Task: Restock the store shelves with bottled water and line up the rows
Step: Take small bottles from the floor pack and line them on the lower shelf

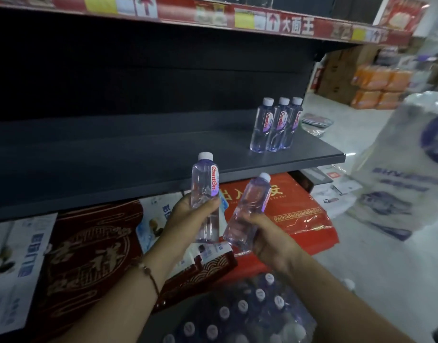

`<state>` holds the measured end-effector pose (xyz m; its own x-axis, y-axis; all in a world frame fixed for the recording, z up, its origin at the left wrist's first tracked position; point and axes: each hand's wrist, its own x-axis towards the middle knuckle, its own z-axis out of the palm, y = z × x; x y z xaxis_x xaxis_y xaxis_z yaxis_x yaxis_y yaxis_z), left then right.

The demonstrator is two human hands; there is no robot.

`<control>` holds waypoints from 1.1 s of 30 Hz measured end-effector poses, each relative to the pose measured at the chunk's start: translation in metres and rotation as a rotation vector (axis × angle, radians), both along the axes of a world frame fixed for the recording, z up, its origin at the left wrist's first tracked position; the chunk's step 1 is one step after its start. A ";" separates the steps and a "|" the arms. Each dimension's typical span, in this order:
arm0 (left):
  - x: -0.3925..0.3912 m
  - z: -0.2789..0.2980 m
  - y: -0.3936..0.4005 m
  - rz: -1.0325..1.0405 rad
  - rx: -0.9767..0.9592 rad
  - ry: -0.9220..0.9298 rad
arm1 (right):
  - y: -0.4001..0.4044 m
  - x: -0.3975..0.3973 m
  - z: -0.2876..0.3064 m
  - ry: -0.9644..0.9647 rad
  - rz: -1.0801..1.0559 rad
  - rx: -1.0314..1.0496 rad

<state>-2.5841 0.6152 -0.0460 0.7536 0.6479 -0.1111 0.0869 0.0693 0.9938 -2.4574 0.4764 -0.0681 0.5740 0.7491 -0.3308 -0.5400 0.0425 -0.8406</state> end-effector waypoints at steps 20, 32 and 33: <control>0.043 -0.010 0.062 0.059 -0.157 -0.127 | 0.156 0.172 0.042 -0.935 -0.433 -0.369; 0.043 -0.011 0.058 -0.004 -0.069 -0.093 | 0.187 0.195 0.023 -0.967 -0.649 -0.497; 0.043 -0.011 0.057 -0.002 -0.072 -0.094 | 0.187 0.197 0.022 -0.961 -0.641 -0.508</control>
<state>-2.5408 0.6725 -0.0567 0.7642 0.6392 -0.0862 -0.0064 0.1412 0.9900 -2.2601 0.6638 -0.0458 0.9544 0.1588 0.2530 0.2952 -0.3723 -0.8799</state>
